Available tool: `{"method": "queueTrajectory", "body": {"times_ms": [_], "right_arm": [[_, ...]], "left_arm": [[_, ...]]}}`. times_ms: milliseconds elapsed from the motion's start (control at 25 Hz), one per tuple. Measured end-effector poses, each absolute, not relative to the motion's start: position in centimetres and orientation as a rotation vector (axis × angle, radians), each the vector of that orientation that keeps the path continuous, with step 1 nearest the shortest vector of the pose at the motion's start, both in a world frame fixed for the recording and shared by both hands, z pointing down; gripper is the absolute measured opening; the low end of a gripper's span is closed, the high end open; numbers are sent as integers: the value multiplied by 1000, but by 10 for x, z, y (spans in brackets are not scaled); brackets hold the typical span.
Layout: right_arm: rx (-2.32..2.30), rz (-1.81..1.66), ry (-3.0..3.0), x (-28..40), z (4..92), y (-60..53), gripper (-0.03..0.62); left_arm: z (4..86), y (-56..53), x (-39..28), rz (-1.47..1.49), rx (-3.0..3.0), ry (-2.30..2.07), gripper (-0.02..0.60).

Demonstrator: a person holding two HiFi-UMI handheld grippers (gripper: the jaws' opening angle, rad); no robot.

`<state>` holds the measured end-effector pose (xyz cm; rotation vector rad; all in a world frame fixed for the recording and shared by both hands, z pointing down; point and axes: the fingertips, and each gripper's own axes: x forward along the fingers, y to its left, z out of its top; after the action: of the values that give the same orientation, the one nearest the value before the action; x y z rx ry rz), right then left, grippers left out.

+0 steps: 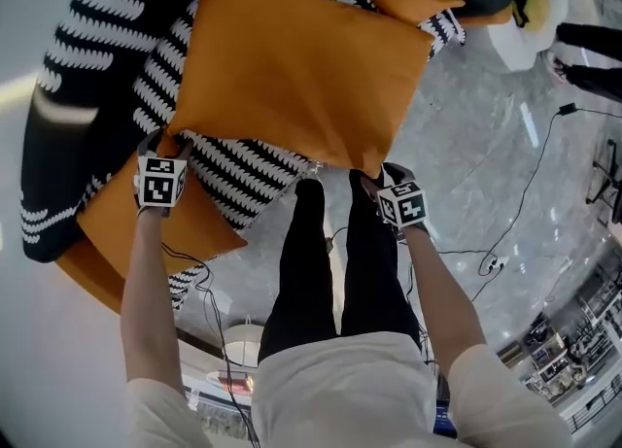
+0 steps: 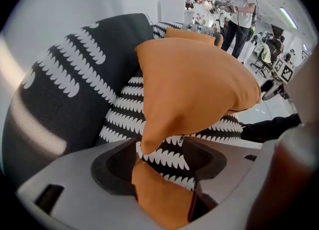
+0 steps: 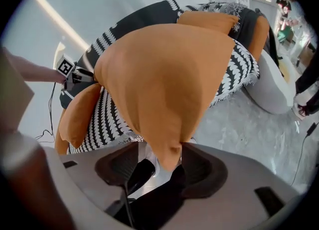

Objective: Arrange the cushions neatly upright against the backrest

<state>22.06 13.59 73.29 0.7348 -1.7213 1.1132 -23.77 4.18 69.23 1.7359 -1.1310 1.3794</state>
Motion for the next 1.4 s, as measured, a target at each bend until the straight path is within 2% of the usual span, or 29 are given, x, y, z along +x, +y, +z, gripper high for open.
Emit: {"method": "queueTrajectory", "body": {"times_ms": [320,400,480,520,680,920,1400], "right_arm": [[654,1035,-1673,211,758,140,278],[628,1002,-1641,215,764,142,281],[626,973,-1599,219,771,142,279],[635,964,-1581,220,772,142,270],[659,970,-1567,215,771,133,130],[613,929,-1585,211,740,122,75],[598,795,-1607,236,630,87,49]], "left_arm": [[709,33,-249,1593,1806,-970,286],[711,29,-245,1651,1836,-927,254],[714,28,-237,1684,1866,-892,170],[715,31,-234,1699,1872,-878,143],[714,34,-229,1655,1861,-861,79],[702,31,-227,1644,1888,-826,58],[633,38,-203,1457,1976,-844,51]]}}
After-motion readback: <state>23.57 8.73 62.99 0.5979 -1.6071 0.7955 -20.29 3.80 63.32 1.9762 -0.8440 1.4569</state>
